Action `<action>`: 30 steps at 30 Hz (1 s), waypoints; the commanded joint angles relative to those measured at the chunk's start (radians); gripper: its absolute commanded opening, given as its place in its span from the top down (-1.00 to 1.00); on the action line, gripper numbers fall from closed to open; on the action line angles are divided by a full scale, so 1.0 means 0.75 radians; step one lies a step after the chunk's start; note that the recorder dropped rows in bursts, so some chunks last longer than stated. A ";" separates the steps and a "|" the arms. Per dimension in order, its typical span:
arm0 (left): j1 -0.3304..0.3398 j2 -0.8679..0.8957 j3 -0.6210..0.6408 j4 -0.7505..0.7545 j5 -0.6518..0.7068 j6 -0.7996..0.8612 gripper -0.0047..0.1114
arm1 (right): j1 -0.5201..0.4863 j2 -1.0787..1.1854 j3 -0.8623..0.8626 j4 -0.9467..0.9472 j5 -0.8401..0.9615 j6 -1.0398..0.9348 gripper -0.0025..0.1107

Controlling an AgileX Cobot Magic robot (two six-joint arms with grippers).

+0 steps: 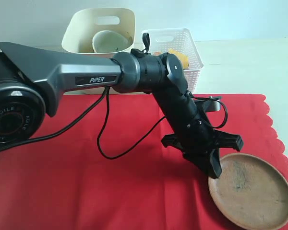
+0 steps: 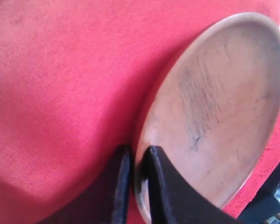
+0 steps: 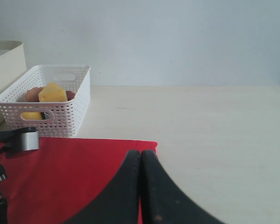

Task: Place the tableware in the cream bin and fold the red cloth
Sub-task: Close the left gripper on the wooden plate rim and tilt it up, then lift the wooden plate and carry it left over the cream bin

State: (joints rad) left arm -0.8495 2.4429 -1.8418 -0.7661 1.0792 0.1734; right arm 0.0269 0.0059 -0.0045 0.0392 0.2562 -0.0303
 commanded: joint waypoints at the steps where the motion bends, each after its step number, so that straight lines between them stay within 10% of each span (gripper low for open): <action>1: -0.010 0.006 0.004 0.038 -0.011 0.000 0.92 | -0.005 -0.008 0.006 0.006 -0.016 -0.004 0.96; 30: 0.172 -0.267 0.001 0.024 -0.042 0.003 0.92 | -0.005 -0.008 0.006 0.006 -0.016 -0.004 0.96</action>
State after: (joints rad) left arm -0.7332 2.2712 -1.8418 -0.7362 1.0466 0.1734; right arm 0.0269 0.0059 -0.0045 0.0392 0.2562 -0.0303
